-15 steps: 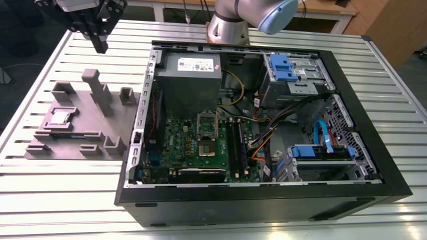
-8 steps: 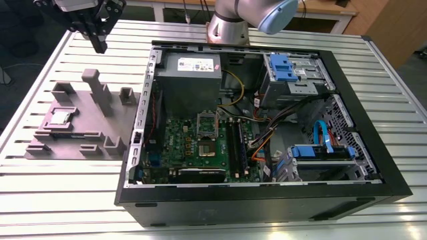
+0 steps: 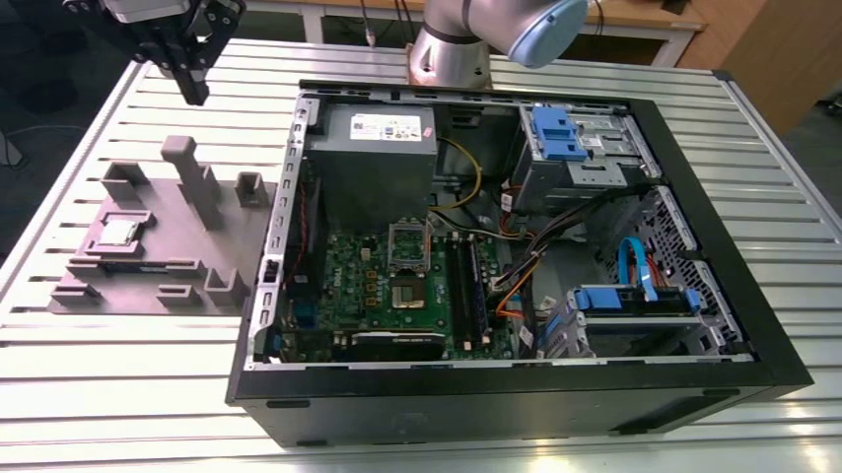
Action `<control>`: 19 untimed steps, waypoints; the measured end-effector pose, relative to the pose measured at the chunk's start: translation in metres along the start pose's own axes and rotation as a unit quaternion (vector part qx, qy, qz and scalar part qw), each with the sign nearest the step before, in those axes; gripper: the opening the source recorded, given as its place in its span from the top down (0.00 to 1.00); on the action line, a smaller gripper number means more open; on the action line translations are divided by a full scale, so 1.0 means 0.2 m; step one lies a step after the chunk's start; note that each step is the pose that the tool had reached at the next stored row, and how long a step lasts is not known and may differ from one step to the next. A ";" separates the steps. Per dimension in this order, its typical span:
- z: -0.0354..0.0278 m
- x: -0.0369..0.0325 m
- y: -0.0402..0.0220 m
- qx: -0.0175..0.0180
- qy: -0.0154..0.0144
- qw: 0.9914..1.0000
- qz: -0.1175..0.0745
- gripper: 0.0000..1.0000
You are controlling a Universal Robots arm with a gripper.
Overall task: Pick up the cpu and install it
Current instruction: 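Reach for the cpu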
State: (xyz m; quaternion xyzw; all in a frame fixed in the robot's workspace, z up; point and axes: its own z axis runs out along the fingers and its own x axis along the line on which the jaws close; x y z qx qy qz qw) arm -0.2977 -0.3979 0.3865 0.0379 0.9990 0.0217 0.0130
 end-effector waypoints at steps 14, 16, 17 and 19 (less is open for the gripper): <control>0.000 0.049 -0.004 0.000 0.000 1.000 0.000 0.90; 0.000 0.054 -0.004 0.000 0.000 1.000 0.000 0.90; 0.001 0.055 -0.004 0.000 0.000 1.000 0.000 0.90; 0.000 0.056 -0.004 0.000 0.001 1.000 0.000 0.90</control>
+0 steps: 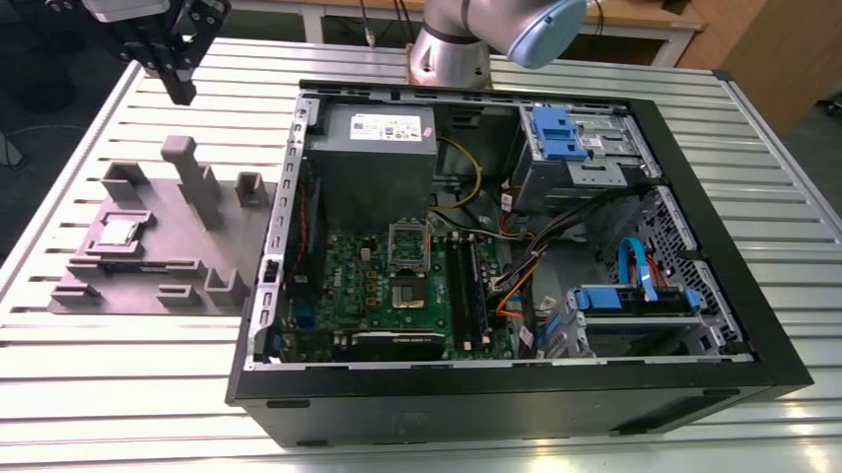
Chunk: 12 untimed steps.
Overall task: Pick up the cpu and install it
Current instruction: 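Reach for the cpu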
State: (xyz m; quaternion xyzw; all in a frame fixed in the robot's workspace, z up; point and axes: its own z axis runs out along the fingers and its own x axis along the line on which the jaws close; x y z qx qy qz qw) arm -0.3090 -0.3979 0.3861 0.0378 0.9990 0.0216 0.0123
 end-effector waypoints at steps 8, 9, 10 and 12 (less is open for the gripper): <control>0.000 0.000 0.000 0.001 0.008 1.000 0.000 0.90; 0.000 0.000 0.000 0.001 0.010 1.000 0.000 0.90; 0.000 0.001 0.000 0.001 0.011 1.000 0.001 0.90; 0.001 0.005 -0.001 0.001 0.011 1.000 0.001 0.90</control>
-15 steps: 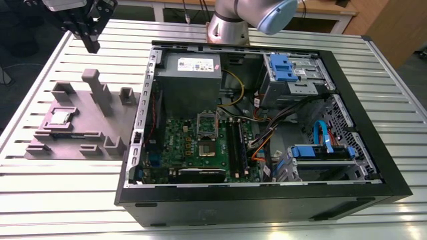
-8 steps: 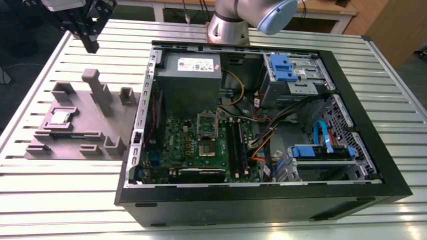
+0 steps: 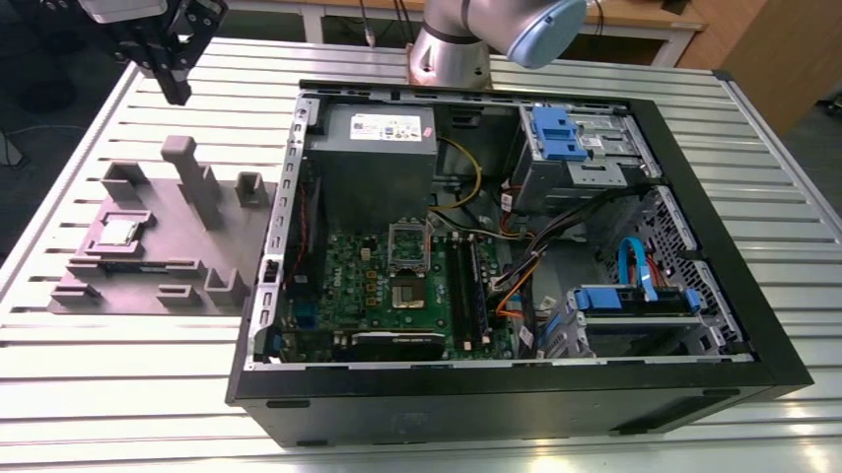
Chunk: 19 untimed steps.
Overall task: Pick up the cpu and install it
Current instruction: 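Reach for the cpu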
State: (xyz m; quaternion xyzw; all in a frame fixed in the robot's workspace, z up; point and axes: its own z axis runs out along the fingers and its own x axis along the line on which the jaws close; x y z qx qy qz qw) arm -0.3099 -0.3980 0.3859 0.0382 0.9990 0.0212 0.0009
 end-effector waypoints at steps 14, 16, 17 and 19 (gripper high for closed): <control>0.008 0.084 -0.007 0.000 0.003 1.000 0.000 0.90; 0.009 0.101 -0.008 0.000 0.003 1.000 0.000 0.90; 0.009 0.109 -0.009 0.000 0.003 1.000 0.000 0.90; 0.011 0.126 -0.010 0.000 0.003 1.000 0.000 0.90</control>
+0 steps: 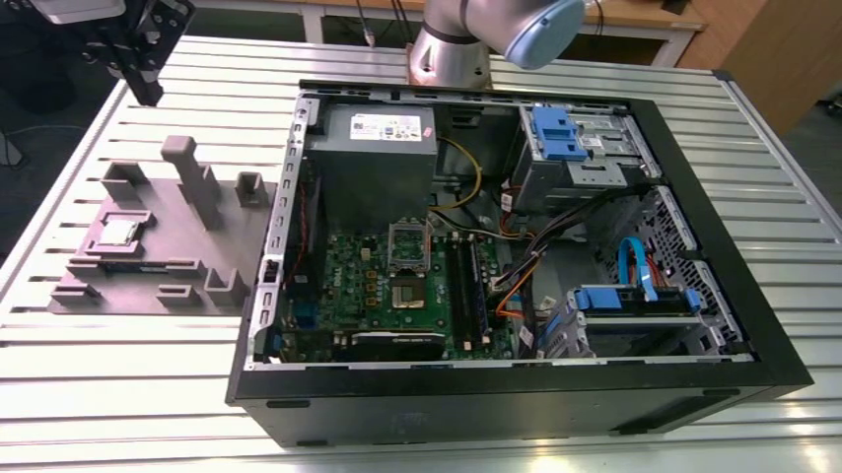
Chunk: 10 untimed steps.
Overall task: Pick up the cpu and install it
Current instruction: 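Reach for the cpu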
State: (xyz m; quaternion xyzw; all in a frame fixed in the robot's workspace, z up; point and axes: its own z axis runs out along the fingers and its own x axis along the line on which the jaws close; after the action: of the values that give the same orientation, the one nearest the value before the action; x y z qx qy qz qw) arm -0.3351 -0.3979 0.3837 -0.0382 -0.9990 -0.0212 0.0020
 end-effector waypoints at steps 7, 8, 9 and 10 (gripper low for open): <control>0.003 0.047 -0.004 0.000 0.000 1.000 0.000 0.90; 0.004 0.054 -0.004 0.000 0.000 1.000 0.000 0.90; 0.004 0.060 -0.005 0.000 0.000 1.000 0.000 0.90; 0.004 0.066 -0.005 0.000 0.000 1.000 0.000 0.90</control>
State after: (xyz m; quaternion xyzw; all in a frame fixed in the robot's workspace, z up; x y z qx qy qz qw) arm -0.3483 -0.3979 0.3829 -0.0382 -0.9990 -0.0211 0.0023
